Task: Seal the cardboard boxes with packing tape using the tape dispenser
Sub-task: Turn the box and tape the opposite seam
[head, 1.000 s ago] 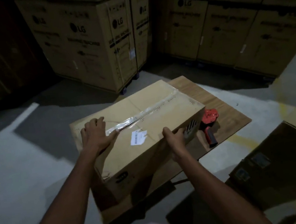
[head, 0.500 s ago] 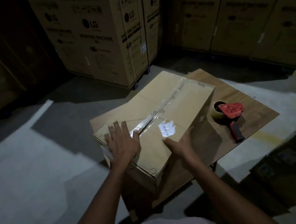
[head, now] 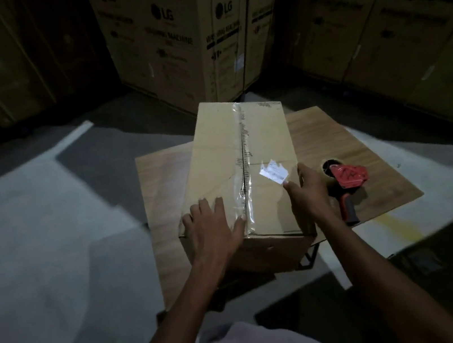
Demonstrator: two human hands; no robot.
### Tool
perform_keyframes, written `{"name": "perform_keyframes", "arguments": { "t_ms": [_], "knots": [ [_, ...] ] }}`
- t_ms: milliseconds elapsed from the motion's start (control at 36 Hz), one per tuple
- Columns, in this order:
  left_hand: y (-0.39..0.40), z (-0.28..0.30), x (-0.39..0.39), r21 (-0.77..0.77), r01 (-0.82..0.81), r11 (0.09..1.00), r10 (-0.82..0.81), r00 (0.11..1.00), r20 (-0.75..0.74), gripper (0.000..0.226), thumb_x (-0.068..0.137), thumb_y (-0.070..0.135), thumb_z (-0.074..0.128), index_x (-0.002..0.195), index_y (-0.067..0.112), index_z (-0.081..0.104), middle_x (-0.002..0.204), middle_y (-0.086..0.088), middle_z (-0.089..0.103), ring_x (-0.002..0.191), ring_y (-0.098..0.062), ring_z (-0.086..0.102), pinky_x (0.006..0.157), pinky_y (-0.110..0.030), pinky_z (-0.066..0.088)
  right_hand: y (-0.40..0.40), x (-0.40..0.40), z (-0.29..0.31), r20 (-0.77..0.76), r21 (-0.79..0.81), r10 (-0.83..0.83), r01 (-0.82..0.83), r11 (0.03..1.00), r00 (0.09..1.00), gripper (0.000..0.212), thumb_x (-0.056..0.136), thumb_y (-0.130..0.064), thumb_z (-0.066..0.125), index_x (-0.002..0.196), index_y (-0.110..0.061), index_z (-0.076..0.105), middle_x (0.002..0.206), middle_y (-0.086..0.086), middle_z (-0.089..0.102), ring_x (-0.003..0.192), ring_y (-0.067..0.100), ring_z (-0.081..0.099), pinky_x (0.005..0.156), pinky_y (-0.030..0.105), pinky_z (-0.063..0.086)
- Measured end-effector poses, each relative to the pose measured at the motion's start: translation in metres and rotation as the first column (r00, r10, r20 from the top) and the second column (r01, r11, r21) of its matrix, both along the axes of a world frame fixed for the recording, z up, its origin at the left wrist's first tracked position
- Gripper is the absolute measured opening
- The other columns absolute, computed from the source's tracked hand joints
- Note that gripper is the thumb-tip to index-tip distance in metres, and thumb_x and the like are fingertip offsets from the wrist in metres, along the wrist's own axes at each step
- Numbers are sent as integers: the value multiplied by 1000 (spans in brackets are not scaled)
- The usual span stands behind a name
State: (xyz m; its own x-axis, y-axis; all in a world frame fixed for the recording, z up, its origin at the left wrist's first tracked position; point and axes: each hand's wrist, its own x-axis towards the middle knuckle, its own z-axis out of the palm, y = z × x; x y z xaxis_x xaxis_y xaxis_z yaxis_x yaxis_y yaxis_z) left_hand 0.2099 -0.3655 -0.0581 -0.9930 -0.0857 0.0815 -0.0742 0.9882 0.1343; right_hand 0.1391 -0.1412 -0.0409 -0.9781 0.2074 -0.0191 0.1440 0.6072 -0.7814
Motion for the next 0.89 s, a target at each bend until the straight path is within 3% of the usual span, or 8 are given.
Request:
{"name": "perform_keyframes", "arguments": {
  "t_ms": [83,167,250,361,500,667,806,889],
  "knots": [
    [22,-10,14,82,-47,995,53,996,-75,65,90,61,42,136,18,58,128,-13,57,112,-33,49,91,-46,34,1,24,0,58,71,17,-21,997,998,51,99,-21,61,148,-9,50,140,20,61,129,40,56,105,51,49],
    [41,-24,29,171,-108,979,131,983,-132,63,94,50,40,144,15,54,150,-19,46,137,-38,38,107,-51,28,-1,62,-8,108,263,15,-44,964,994,68,101,-35,59,160,-12,33,165,18,34,154,47,18,124,59,23],
    [55,-31,41,221,-149,964,192,963,-188,60,95,44,41,146,14,52,159,-18,36,149,-39,25,115,-54,22,0,104,-23,124,391,50,-95,915,991,76,104,-51,51,165,-17,22,174,14,9,158,47,-7,125,60,5],
    [72,-33,51,220,-193,956,242,944,-226,60,98,43,40,147,11,50,163,-17,31,153,-38,18,119,-54,17,14,127,-44,153,417,80,-138,898,985,74,108,-58,35,168,-23,10,174,1,-22,156,48,-18,122,67,4],
    [91,-34,69,140,-177,974,198,967,-161,67,102,53,32,152,10,44,160,-20,36,149,-37,29,121,-53,19,31,117,-55,92,376,44,-76,923,995,84,107,-52,42,167,-19,-6,171,9,-28,158,44,-17,123,66,8],
    [117,-13,61,-43,-130,991,130,991,16,74,102,64,28,155,14,36,158,-22,37,143,-38,36,114,-49,29,40,96,-49,163,-25,-213,220,975,963,100,106,-46,53,163,-11,-20,173,21,-13,159,44,-1,124,66,17],
    [117,-1,55,-143,-48,989,46,999,-20,74,95,74,32,137,16,50,127,-14,57,112,-29,51,95,-42,38,44,83,-38,286,-473,-136,263,841,948,97,106,-37,59,165,-10,-13,170,21,23,147,40,43,119,50,40],
    [109,4,52,-133,-13,991,9,1000,-29,74,90,79,38,127,19,58,112,-8,62,104,-26,54,89,-41,38,37,82,-40,267,-597,-96,242,765,959,98,99,-41,69,165,-20,0,165,10,36,144,33,46,120,51,40]
  ]
}}
